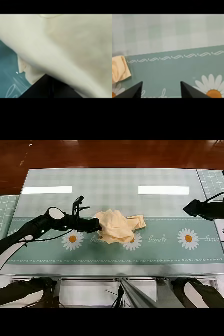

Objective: Fold the shirts.

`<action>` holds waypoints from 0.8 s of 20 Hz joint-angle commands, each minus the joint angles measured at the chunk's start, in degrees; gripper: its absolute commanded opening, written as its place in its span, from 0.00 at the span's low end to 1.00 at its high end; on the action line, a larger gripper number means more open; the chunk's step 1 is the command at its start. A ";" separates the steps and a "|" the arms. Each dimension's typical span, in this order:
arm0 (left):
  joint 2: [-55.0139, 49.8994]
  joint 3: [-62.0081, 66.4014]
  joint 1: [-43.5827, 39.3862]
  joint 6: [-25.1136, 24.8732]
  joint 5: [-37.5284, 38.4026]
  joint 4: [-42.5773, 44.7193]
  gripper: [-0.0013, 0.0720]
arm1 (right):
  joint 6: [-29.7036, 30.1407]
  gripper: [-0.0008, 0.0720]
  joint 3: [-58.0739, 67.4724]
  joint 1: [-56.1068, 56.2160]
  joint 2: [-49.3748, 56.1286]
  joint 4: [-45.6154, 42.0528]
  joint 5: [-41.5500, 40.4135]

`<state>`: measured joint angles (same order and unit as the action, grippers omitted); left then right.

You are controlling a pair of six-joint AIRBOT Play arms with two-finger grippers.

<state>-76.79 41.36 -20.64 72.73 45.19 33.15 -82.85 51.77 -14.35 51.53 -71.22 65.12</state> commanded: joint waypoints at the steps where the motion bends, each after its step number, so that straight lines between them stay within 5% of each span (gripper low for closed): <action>1: -0.68 0.13 0.04 -2.40 1.75 -2.29 0.05 | 2.21 0.76 -1.16 -0.24 3.13 5.29 2.21; 9: 0.90 0.13 0.04 -3.30 2.45 -2.27 0.05 | 6.25 0.76 -12.15 3.21 6.40 15.19 -1.62; 16: 6.19 0.11 0.04 -3.28 3.54 -1.86 0.05 | 5.77 0.77 -14.93 17.03 9.01 20.17 -15.47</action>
<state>-72.73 41.45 -20.64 69.43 48.36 31.03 -76.95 37.69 -1.93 58.92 -54.81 55.88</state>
